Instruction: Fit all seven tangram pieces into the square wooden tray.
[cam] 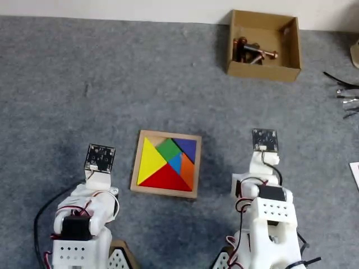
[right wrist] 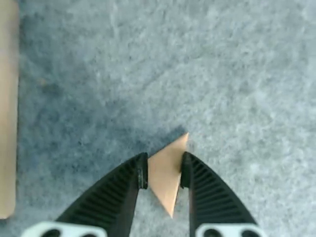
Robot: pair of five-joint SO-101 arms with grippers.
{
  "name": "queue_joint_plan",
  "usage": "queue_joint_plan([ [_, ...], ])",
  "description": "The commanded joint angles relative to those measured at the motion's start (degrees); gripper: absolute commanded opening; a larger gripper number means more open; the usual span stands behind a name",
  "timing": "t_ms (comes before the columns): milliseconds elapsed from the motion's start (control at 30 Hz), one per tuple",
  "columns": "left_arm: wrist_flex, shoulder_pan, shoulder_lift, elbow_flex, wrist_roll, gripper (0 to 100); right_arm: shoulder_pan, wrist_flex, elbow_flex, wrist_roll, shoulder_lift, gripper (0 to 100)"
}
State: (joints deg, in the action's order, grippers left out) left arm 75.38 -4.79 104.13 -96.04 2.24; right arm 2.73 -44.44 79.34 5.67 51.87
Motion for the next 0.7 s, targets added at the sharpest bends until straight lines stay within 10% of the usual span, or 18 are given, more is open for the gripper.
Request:
queue_joint_plan([
  [0, 0.26, -0.48, 0.31, -1.10, 0.26, 1, -0.66, 1.54, -0.66, 0.00, 0.75, 10.5],
  [667, 0.26, -0.48, 0.31, -1.10, 0.26, 1, -5.67, 0.75, 2.51, 8.26, 1.27, 10.7],
])
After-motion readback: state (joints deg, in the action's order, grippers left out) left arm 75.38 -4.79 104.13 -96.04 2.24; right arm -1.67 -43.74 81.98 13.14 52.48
